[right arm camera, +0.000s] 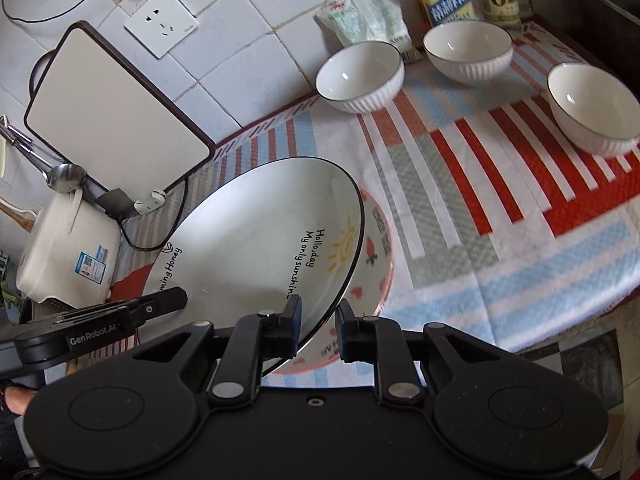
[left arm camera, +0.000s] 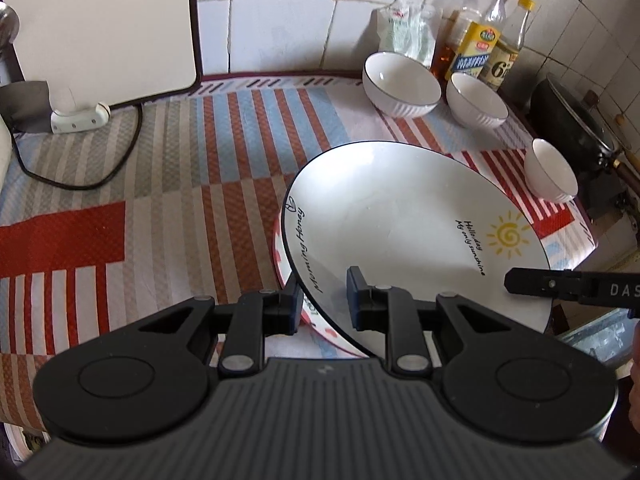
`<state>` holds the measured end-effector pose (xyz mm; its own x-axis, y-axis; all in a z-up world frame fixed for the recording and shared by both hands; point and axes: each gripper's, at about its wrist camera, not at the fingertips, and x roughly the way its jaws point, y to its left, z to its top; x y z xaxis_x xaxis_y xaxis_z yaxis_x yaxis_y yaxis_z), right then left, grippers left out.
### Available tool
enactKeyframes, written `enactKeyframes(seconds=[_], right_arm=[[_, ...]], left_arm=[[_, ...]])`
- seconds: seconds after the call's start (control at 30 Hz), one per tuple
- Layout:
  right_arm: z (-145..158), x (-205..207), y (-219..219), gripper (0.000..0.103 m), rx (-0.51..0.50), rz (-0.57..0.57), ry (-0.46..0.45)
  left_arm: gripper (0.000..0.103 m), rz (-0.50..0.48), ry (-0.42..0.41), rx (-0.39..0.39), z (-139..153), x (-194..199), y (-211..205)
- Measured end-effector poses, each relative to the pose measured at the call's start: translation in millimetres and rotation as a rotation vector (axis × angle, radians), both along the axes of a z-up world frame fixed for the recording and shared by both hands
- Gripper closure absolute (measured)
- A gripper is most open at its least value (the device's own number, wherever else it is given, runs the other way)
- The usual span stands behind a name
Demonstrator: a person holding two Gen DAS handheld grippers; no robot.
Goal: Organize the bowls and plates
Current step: 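Carry the sun-print plate over the pink plate and lower it onto it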
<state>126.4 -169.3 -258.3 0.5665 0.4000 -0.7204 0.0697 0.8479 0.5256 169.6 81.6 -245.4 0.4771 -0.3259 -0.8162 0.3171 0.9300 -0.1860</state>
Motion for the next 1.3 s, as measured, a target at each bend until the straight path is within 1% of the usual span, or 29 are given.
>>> enactKeyframes(seconds=[0.1,0.2,0.3,0.37,0.47,0.6,0.77,0.87,0.97,1.17,1.3], right_arm=[[-10,-2,-2,0.081,0.019,-0.01,0.011],[-20,-1,-1,0.081,0.026,-0.015,0.033],[-25,2,5,0.081,0.009,-0.012,0.066],[-26,5,8,0.081,-0.001,-0.011,0.09],[-28,10,12,0.081,-0.025,-0.008,0.107],[-29,16,15,0.08,-0.065,-0.008,0.126],[-26,18,18,0.08,-0.112,-0.004,0.115],[-28,17,22,0.078,-0.143,-0.003,0.119],[-31,15,27,0.077,-0.188,-0.007,0.121],[-33,13,32,0.076,-0.23,-0.031,0.086],[-35,12,38,0.073,-0.267,-0.047,0.059]], left_arm=[[0.083,-0.005,0.017,0.003,-8,0,-1],[0.083,-0.013,0.021,0.022,-16,1,-3],[0.083,-0.018,0.031,0.036,-22,4,-4],[0.083,-0.018,0.045,0.03,-26,8,-3],[0.083,-0.018,0.065,0.02,-32,14,0],[0.083,-0.027,0.078,0.025,-36,18,-3],[0.083,-0.009,0.116,-0.006,-40,23,1],[0.083,-0.022,0.115,0.005,-40,21,-1],[0.083,-0.021,0.133,0.017,-42,20,-5],[0.083,-0.004,0.139,0.011,-42,19,-4],[0.083,0.004,0.147,0.021,-41,19,-6]])
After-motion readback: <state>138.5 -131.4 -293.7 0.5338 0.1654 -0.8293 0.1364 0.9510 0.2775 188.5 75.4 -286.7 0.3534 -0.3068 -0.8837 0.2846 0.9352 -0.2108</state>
